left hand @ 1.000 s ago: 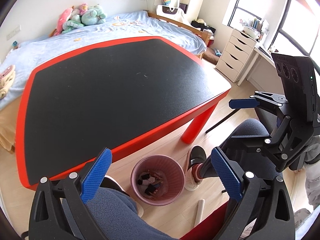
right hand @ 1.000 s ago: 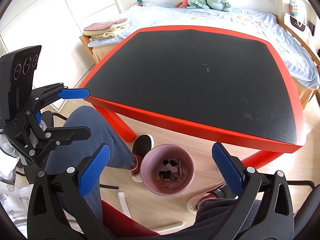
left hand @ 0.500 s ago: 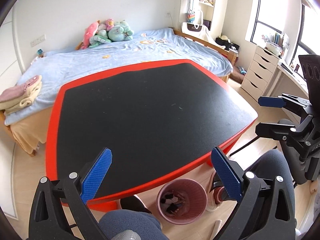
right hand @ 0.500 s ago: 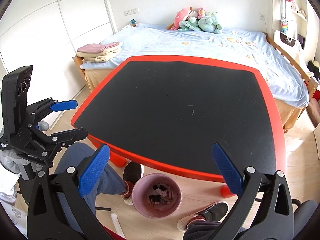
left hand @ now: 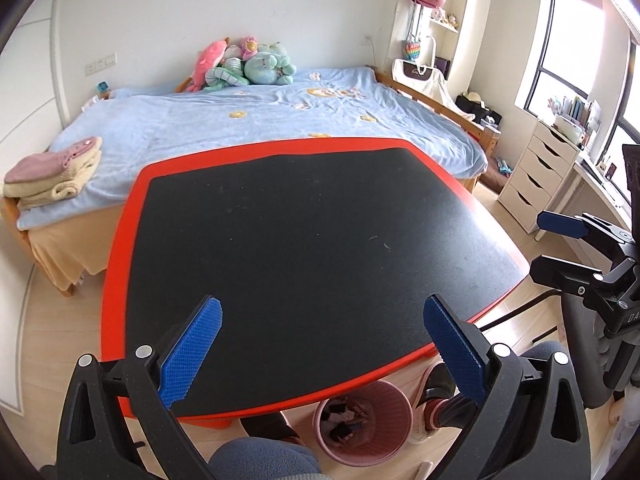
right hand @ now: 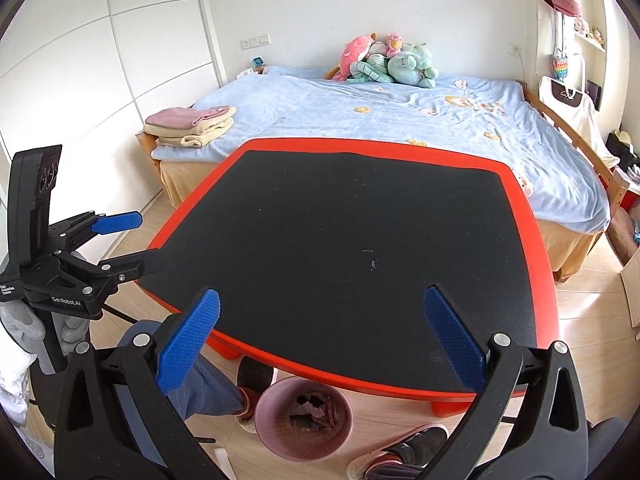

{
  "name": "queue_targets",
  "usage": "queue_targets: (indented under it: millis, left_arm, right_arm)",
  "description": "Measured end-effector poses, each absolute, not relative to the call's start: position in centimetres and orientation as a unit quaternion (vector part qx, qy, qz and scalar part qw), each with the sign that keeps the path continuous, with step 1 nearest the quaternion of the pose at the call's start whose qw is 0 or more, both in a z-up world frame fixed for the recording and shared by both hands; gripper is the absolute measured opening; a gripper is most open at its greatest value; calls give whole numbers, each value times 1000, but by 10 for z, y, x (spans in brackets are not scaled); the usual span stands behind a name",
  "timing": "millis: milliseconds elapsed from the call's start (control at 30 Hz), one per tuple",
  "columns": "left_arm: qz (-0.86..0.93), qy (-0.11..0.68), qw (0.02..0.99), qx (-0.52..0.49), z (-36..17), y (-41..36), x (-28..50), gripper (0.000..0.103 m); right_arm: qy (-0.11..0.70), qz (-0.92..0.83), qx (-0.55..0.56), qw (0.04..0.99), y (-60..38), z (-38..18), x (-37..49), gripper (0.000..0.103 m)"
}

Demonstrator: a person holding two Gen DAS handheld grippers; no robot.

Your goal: Collect trash

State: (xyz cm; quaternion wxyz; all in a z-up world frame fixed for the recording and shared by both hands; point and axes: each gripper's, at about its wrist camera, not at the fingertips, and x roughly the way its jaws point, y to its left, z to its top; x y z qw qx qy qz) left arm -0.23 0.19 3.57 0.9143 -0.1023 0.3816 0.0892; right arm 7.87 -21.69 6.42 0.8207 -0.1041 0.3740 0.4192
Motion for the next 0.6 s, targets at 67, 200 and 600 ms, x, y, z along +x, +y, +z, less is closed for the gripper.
queue_targets:
  millis: [67,200,600]
  left_arm:
    - [91,383,914,-102,35,0,-4,97]
    - [97,382,914,-97,35,-1,-5,97]
    - [101,384,913,-96,38,1,-4,97]
  right_arm:
    - [373,420,-104,821,-216,64,79,100]
    - [372,421,-104,820,-213,65,79,100]
    - [376,419,-108,819,-210,60,77,100]
